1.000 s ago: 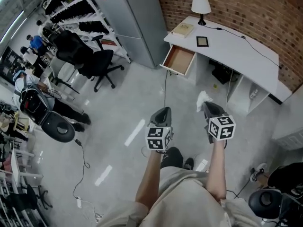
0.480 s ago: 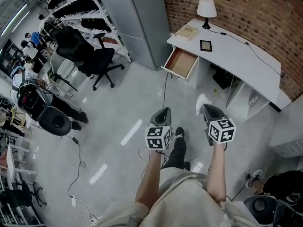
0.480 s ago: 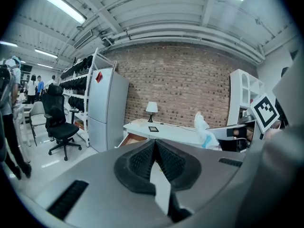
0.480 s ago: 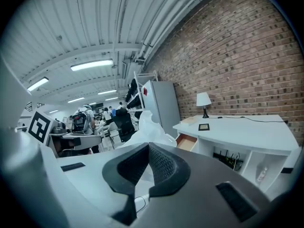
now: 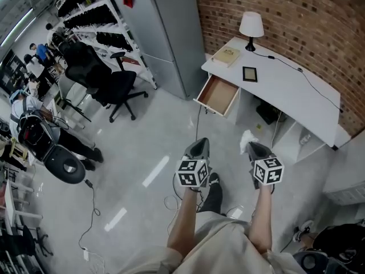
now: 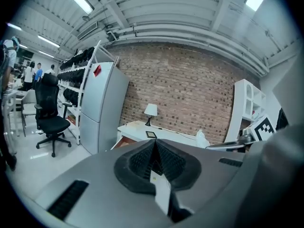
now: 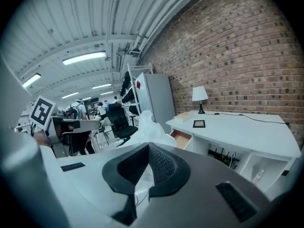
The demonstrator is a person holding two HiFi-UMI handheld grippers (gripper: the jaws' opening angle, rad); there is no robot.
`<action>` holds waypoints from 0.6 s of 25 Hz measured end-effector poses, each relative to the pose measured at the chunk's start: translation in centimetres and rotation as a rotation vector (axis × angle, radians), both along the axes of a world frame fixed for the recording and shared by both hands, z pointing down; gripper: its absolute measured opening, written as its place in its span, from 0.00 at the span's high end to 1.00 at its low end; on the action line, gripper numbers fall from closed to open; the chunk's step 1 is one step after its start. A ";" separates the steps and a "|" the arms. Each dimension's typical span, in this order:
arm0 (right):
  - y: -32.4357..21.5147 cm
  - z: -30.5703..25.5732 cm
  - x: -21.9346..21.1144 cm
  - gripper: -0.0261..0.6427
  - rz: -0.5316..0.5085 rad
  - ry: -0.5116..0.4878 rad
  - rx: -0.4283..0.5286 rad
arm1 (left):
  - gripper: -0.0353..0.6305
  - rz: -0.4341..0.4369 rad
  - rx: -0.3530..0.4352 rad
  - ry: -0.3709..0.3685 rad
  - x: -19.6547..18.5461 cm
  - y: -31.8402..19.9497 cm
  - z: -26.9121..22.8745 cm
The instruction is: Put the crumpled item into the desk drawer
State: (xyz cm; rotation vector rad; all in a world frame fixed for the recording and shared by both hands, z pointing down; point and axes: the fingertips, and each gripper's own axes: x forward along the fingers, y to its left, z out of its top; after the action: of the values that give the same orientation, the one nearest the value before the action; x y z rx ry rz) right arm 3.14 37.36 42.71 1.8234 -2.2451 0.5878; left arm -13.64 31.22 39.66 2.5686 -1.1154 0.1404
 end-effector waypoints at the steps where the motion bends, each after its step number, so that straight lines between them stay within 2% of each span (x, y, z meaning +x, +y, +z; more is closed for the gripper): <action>1: -1.0 0.2 0.7 0.92 0.003 -0.011 -0.005 | 0.92 0.006 -0.010 0.000 0.7 -1.1 0.1; 7: -8.2 0.1 4.3 0.92 0.044 -0.049 -0.020 | 0.92 0.037 -0.010 -0.025 3.1 -8.6 -1.0; 15: -16.5 -0.6 6.0 0.92 0.037 -0.008 -0.039 | 0.92 0.046 -0.012 -0.036 5.4 -17.6 -1.6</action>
State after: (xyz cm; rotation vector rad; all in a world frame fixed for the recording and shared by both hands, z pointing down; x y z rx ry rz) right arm 9.12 20.89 42.14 1.8513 -2.1933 0.6410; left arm -8.21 13.61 38.05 2.5915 -1.0648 0.2046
